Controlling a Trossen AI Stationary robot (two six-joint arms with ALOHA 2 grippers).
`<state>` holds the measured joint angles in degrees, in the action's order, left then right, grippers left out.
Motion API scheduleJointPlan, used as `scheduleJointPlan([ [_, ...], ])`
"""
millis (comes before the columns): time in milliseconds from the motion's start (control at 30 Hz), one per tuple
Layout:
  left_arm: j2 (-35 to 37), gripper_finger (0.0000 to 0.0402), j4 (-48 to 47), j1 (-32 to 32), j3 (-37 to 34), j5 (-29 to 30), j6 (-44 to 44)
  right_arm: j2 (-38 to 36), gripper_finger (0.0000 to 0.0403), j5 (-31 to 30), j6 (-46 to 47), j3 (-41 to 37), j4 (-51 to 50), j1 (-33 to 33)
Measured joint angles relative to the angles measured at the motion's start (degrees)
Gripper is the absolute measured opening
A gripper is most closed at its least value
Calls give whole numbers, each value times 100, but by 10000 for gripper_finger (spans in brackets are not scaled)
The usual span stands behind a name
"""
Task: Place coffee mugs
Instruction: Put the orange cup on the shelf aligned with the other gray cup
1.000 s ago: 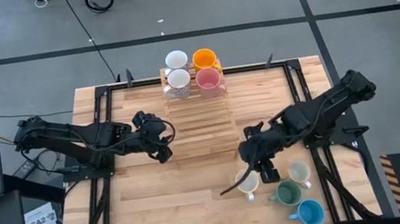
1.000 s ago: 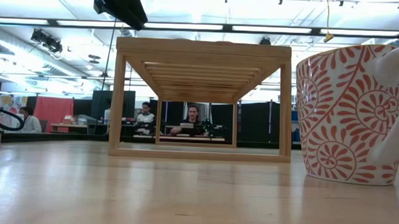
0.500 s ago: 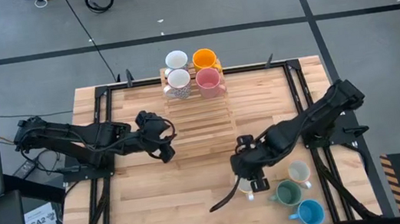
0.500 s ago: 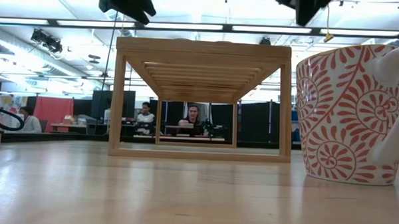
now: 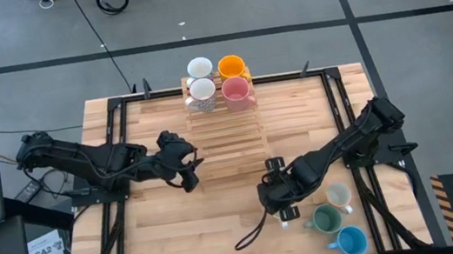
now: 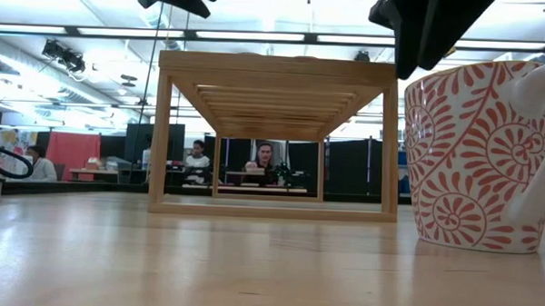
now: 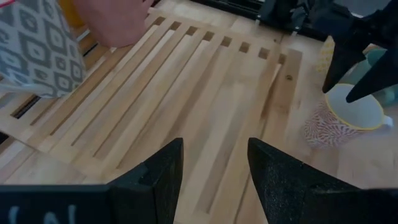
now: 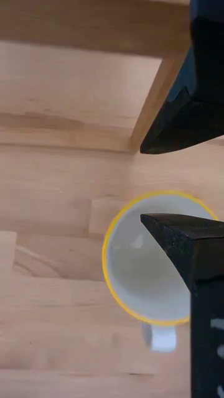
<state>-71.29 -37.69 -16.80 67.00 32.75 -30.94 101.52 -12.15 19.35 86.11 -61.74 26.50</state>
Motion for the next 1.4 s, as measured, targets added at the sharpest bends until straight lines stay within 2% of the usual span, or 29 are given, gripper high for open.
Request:
scheduleJointPlan([
  [300, 0, 185, 22, -85, 0, -1, 3, 3, 172, -26, 8, -24, 29, 272],
  [633, 0, 185, 24, -84, 0, 1, 7, 4, 172, -313, 500, -489, 40, 276],
  [900, 0, 185, 26, -84, 0, 1, 9, 2, 172, -298, 520, -745, 272, 273],
  [1167, 0, 185, 28, -84, 0, 1, 11, 2, 172, 180, 525, -1270, 793, 273],
  [1400, 0, 185, 28, -84, 0, 1, 13, 2, 172, 274, 520, -1366, 888, 271],
])
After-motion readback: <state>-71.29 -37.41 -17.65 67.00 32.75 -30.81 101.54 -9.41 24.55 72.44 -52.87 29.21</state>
